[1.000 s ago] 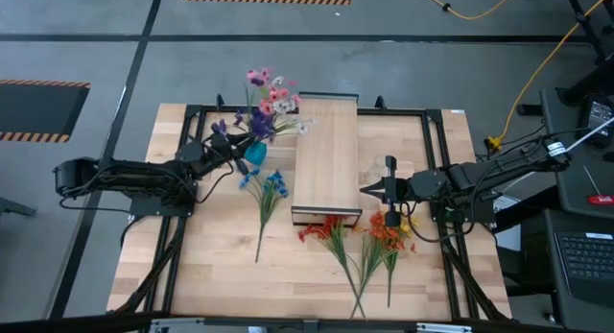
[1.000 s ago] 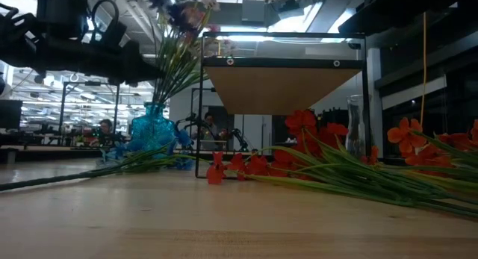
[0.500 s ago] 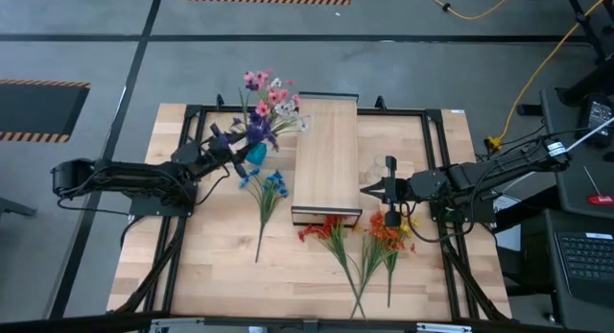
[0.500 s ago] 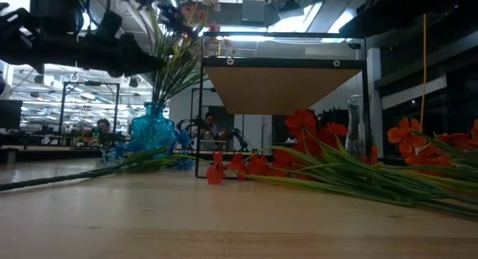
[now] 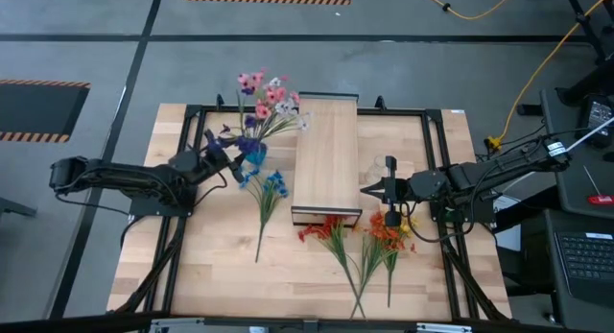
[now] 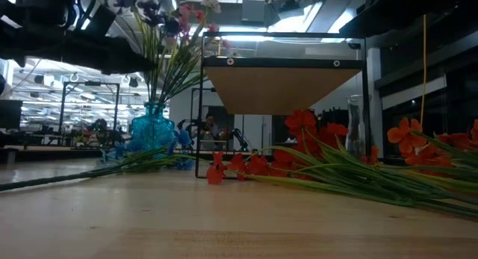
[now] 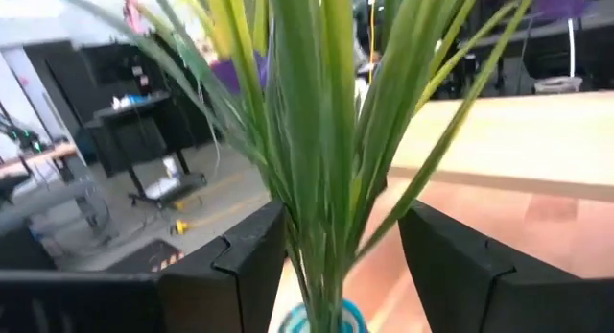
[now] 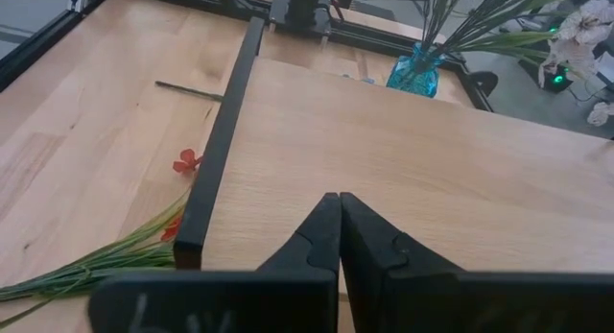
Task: Pick and place flowers into a vace then onto a shelf
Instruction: Put the violet flowers into the blue vase, then put the blue vase on the shelf
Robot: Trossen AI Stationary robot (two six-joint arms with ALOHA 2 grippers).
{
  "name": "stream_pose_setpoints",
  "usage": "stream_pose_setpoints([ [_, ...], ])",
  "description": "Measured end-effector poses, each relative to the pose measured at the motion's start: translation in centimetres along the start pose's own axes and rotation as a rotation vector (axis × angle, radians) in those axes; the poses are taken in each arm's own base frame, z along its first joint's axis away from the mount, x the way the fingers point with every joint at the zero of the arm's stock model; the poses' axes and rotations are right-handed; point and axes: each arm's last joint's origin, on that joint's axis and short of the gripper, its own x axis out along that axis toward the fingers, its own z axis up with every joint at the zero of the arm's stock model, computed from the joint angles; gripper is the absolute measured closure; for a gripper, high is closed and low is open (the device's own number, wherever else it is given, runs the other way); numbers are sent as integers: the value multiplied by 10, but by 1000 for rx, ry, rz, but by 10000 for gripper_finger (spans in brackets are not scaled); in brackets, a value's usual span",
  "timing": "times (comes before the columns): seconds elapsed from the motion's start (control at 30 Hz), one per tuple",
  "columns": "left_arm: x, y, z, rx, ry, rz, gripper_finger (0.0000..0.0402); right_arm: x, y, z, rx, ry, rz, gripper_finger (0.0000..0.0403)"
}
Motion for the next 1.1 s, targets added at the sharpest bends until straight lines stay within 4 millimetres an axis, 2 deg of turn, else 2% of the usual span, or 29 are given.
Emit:
stream_pose_setpoints([
  [0.4, -7, -6, -14, 13, 141, 18, 205, 0, 0, 0, 30, 0, 1, 395],
  [0.73, -10, -6, -1, 5, 283, 39, 205, 0, 0, 0, 29, -1, 0, 395],
  [0.97, -11, -7, -2, 54, 313, 8, 206, 0, 0, 0, 27, -1, 1, 395],
  [1.1, -11, -9, -2, 59, 313, -70, 228, 0, 0, 0, 27, -1, 1, 395],
])
